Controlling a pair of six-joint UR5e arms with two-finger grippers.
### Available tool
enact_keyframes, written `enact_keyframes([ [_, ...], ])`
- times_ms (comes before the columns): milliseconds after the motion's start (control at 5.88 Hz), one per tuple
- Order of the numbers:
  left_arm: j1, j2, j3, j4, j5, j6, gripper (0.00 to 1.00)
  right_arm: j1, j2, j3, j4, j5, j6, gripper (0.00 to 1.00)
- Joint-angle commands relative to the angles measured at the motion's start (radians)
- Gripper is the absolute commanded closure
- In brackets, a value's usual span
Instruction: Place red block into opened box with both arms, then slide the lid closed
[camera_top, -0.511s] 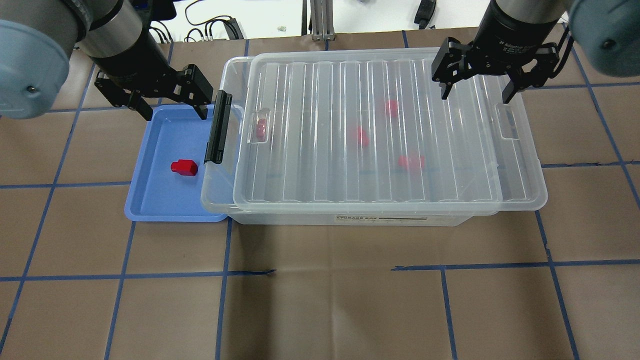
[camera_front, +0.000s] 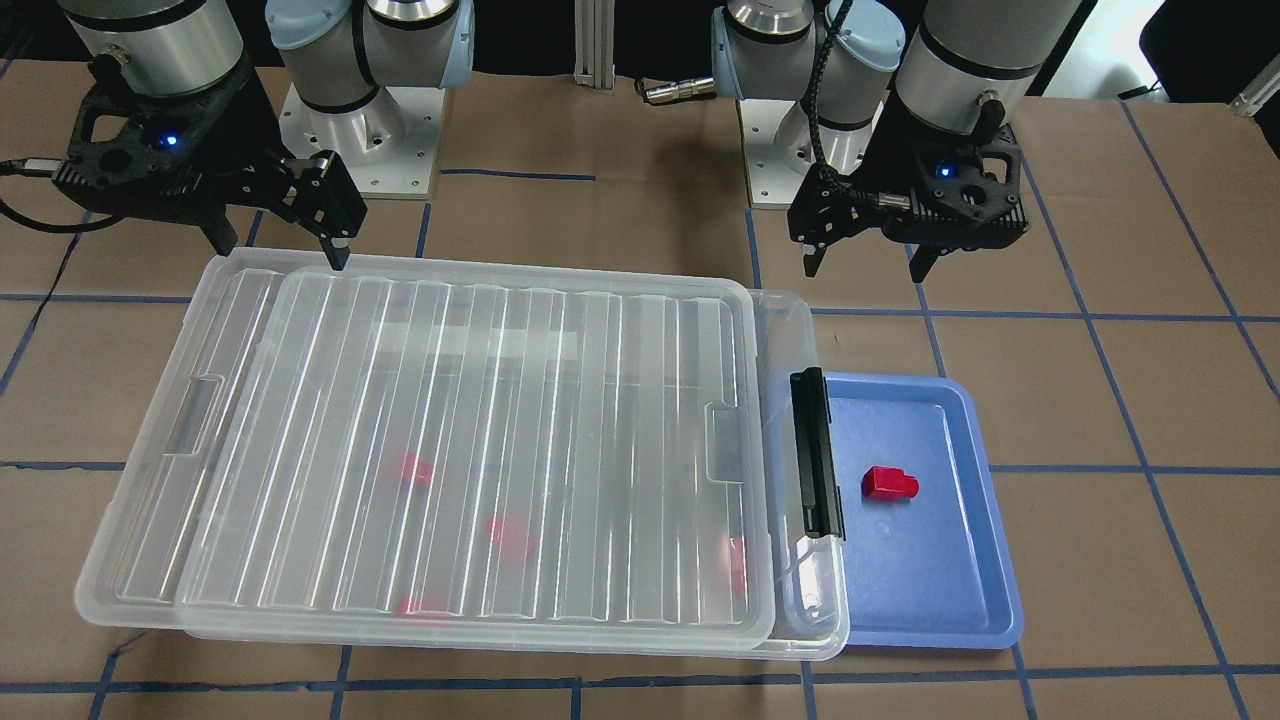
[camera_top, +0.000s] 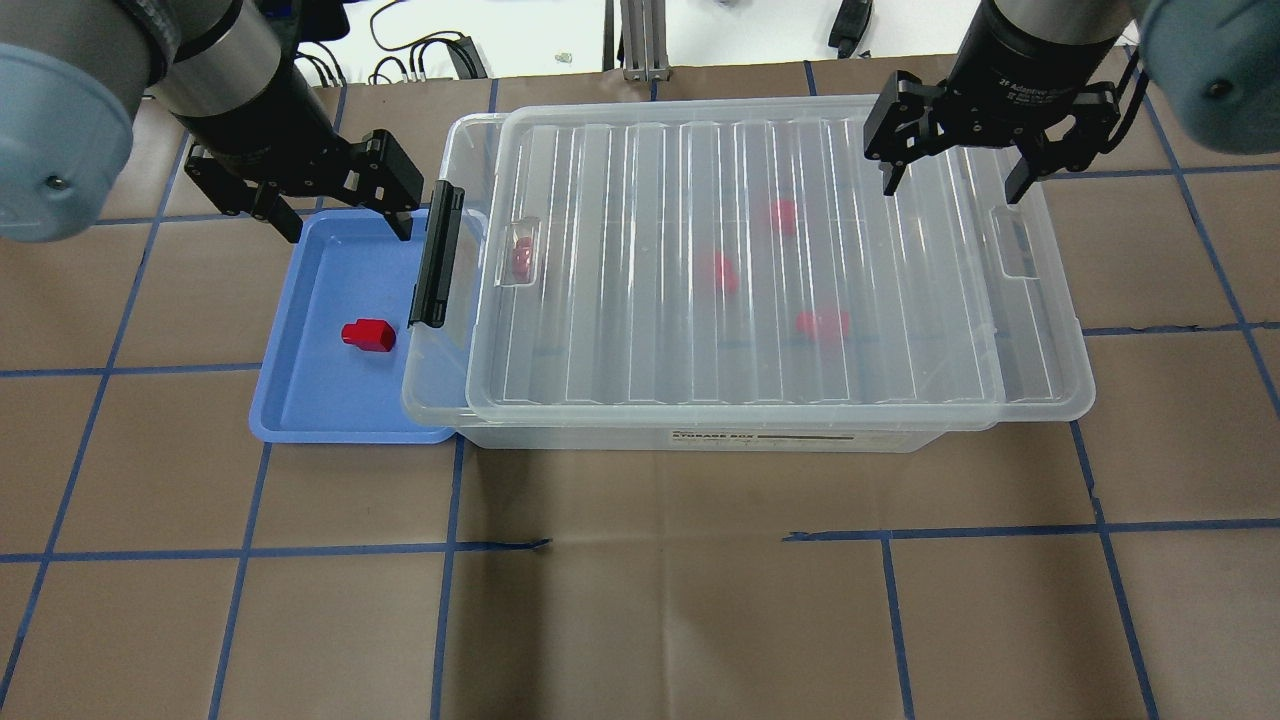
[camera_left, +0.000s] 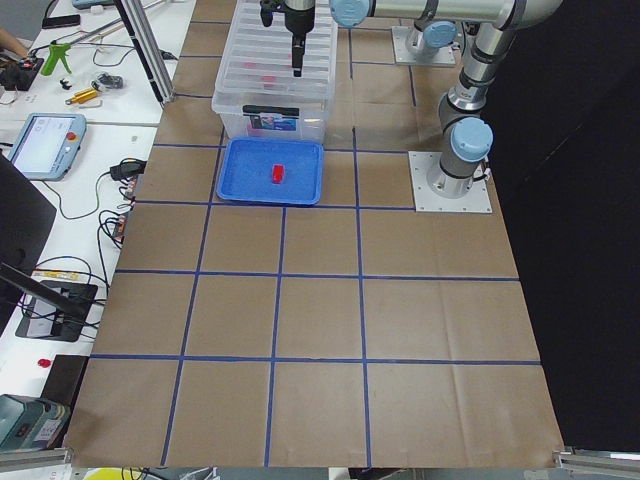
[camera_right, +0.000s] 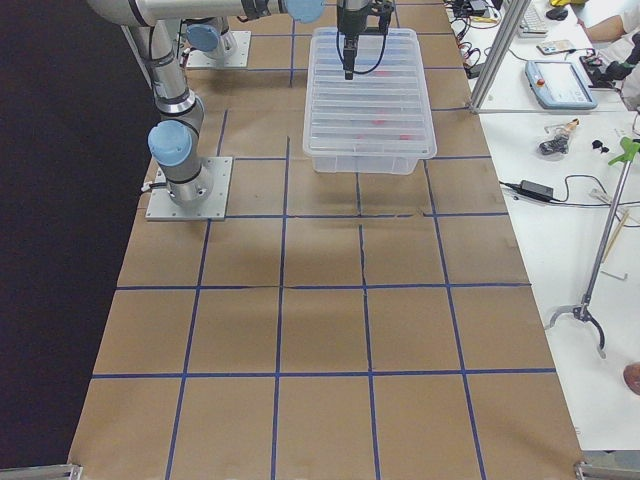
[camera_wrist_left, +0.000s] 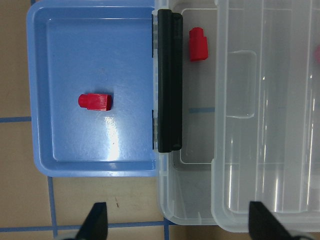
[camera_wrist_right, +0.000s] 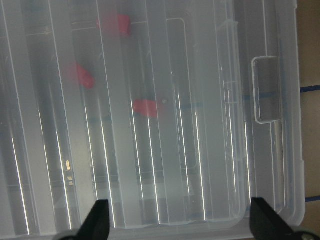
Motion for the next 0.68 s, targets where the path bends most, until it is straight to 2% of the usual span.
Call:
enact_keyframes([
  [0,0.002,0.003,-0.001,0.0,0.002,0.002,0.01,-0.05,0.021,0.002,-0.006,0.0,-0.026,0.0],
  [170,0.002,0.001,-0.001,0.001,0.002,0.002,0.01,-0.152,0.065,0.002,-0.006,0.005,-0.169,0.0],
  [340,0.002,0.003,-0.001,0.001,0.001,0.002,0.01,-0.224,0.103,0.009,-0.017,0.008,-0.225,0.0],
  [511,0.002,0.0,-0.003,0.001,-0.002,0.006,0.01,-0.266,0.158,0.055,-0.123,0.003,-0.287,0.0],
])
